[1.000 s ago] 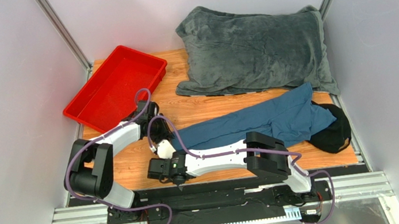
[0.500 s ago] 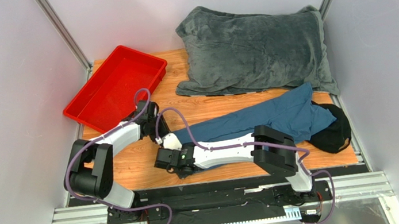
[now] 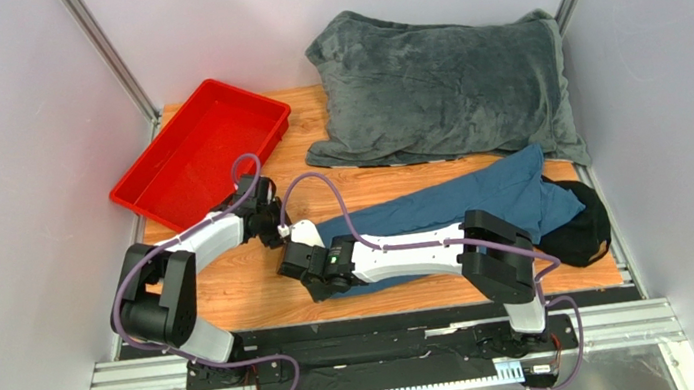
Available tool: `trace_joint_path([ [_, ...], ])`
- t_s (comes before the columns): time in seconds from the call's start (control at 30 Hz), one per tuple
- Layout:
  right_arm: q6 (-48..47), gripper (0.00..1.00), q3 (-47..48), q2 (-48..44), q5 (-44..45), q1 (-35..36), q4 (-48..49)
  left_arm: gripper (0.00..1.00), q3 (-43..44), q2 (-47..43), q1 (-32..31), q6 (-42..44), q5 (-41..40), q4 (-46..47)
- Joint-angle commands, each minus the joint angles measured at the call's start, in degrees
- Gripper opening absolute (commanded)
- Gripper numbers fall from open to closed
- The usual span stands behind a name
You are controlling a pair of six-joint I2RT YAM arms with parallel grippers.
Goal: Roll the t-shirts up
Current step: Roll the T-shirt to the center of the board.
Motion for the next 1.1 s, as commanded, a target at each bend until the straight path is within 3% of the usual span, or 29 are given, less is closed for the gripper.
trace_joint_path([
  [0.0, 0.95, 0.04, -0.52, -3.31, -0.17, -0.13, 1.94, 0.33, 0.42, 0.03, -0.35, -0.64, -1.39, 1.56],
  [0.13, 1.04, 0.04, -0.87, -4.02, -0.09, -0.21, 2.03, 0.23, 1.12, 0.47, -1.14, -0.47, -2.80, 1.30],
  [0.33, 1.30, 0.04, -2.01, -5.69, 0.27, -0.21, 2.47, 0.01, 4.28, -0.23, -3.33, 0.06, -5.61, -1.41],
  [0.7, 4.37, 0.03, -9.74, -12.71, 1.15, -1.71, 6.77, 0.00, 15.35, -0.06, -9.83, -2.66, -11.05, -15.72],
  [1.07, 7.89, 0.03, -20.82, -19.75, 0.27, -4.69, 11.96, 0.00, 22.75, 2.68, -15.20, -6.97, -15.89, -21.72],
])
